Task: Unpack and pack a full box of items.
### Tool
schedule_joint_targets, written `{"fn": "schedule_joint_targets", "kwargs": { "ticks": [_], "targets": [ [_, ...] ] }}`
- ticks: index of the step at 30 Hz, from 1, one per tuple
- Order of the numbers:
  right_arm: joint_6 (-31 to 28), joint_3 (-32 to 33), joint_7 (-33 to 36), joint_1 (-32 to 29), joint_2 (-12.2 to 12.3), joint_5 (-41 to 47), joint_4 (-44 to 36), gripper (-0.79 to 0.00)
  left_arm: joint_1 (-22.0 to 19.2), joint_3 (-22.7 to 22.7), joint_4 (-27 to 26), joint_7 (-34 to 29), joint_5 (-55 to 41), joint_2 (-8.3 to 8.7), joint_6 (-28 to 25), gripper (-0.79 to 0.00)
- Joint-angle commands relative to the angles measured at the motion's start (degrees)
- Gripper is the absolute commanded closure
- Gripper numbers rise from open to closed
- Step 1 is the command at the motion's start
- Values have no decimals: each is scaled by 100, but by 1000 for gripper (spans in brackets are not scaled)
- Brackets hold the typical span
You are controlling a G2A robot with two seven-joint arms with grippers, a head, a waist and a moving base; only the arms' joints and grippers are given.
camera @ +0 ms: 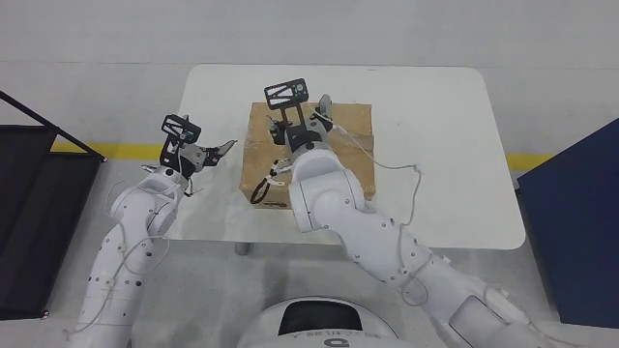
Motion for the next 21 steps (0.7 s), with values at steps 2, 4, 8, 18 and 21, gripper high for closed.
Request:
{"fn": "schedule_joint_targets", "kwargs": {
  "ticks": [2, 4, 8, 18, 21],
  "targets": [
    [-334, 60, 215, -84, -21, 233, -284, -785, 22, -56, 7, 7, -47, 8, 0, -785],
    [-816, 304, 439, -215, 18, 608, -569, -785, 36, -92, 18, 14, -62, 14, -3, -785],
    [-1890, 1032, 778, -874, 201, 1341, -1362, -785, 51, -175, 95, 14, -103, 26, 12, -785],
    [-2930, 2200, 64, -2355, 543, 449, -1820, -785, -74, -265, 232, -174, -106, 51, -7, -785],
    [-2625, 2125, 46, -2273, 525, -31, -1442, -785, -120, -251, 207, -237, -87, 54, -8, -785]
  ]
}}
